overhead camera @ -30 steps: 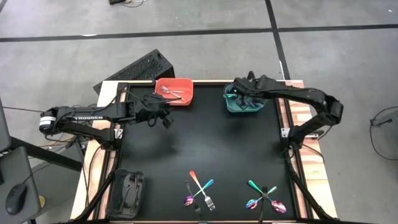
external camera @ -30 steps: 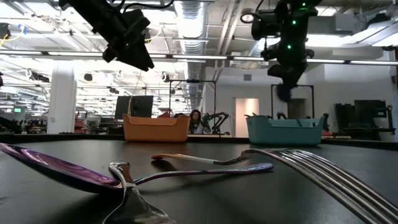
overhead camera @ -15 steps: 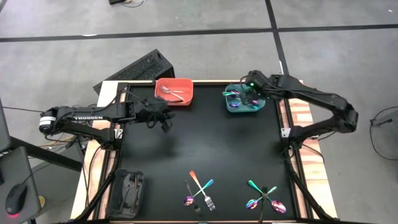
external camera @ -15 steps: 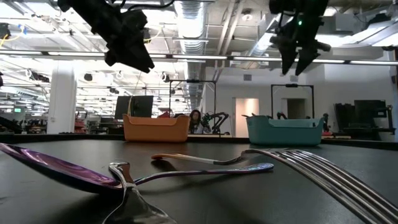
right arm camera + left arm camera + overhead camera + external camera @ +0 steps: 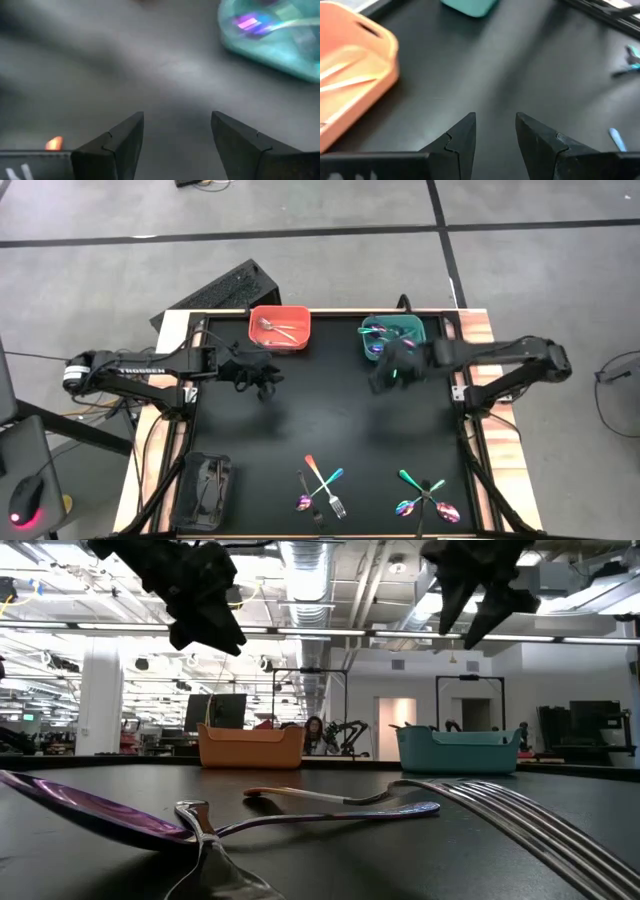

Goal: Sort silverware by color (type)
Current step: Put the orange fork into the orange bin

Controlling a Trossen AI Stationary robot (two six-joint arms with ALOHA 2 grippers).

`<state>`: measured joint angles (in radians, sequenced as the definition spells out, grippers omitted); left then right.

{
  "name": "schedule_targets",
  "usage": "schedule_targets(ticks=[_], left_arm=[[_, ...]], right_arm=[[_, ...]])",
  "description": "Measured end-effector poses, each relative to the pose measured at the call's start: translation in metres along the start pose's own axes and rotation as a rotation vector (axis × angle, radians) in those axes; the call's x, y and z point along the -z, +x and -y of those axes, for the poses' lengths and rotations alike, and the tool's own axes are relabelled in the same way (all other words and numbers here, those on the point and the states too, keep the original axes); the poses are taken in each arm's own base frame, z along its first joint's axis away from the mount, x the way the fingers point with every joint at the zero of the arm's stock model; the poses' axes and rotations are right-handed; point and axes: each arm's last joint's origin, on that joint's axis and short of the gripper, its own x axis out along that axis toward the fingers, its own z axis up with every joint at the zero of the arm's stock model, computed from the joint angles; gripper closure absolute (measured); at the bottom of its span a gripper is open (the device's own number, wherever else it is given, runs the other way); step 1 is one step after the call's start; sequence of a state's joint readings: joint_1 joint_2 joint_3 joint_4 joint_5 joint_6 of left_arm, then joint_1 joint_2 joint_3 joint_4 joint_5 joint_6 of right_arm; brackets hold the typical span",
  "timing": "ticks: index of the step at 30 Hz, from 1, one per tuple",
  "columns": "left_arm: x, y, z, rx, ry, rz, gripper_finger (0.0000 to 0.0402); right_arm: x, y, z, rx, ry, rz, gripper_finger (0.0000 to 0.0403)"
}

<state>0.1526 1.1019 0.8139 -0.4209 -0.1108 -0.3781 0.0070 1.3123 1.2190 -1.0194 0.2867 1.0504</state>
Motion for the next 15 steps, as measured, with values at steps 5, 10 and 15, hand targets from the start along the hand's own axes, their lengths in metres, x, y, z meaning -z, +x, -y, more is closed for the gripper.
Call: schedule_targets(ticks=[5,10,15], left_arm=[[0.007,-0.002,0.014,0.072,0.054,-0.039,0.0276],[0.019,-0.007,0.037,0.163,0.112,-0.073,0.0276],[0.031,-0.016,0.062,0.173,0.169,-0.033,0.0276]], right_arm=[[0.046,0.020,-0.043,-0.050,-0.013,-0.046,0.0154],[0.091,0.045,-0.078,-0.113,0.016,-0.140,0.0154],[0.129,0.063,-0.106,-0.223,0.021,-0.188,0.0154]])
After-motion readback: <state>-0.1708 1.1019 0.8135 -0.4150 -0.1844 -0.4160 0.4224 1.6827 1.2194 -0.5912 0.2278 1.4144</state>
